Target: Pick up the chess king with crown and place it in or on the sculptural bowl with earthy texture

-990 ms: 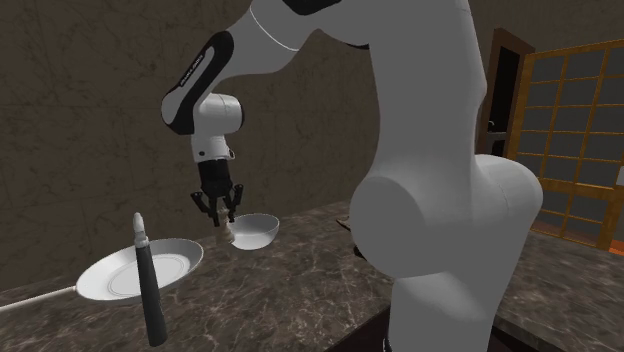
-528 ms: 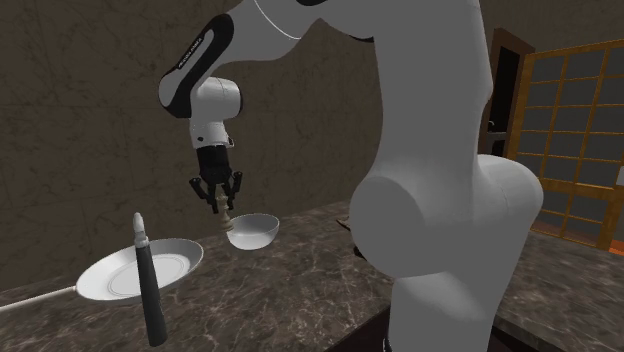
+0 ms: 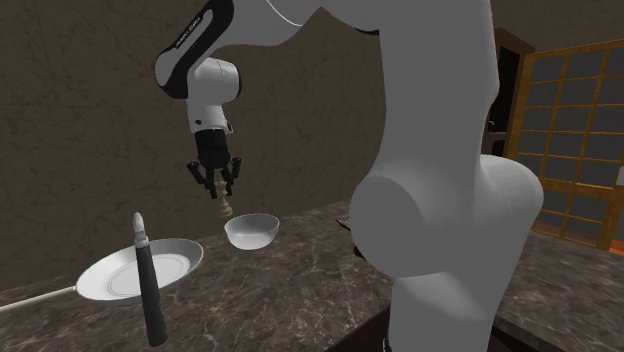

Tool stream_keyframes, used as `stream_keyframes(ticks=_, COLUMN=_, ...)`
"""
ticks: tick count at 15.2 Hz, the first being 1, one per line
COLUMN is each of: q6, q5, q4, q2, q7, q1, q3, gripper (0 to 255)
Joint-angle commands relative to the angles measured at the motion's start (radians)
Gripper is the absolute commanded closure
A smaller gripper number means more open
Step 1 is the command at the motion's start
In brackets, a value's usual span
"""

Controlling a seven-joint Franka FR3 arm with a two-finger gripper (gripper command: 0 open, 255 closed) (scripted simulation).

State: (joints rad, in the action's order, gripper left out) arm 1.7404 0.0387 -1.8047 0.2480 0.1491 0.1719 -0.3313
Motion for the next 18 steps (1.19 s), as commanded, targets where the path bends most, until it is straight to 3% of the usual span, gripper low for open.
stream_keyframes(ticks=1, q6=-0.026, q5=-0.002, q4=0.019, q2=-0.007, q7=-0.002, q1=-0.001, q3=0.0, gripper=255)
stream_keyframes(ticks=9, q6=-0.121, q5=-0.01, q4=0.091, q2=-0.032, q7=-0.005, q1=-0.002, q3=-0.003, gripper=255)
stream_keyframes(ticks=18, q6=-0.074, q5=-0.017, q4=-0.154, q2=-0.239, q7=-0.211, q1=-0.121, q3=0.081, gripper=255)
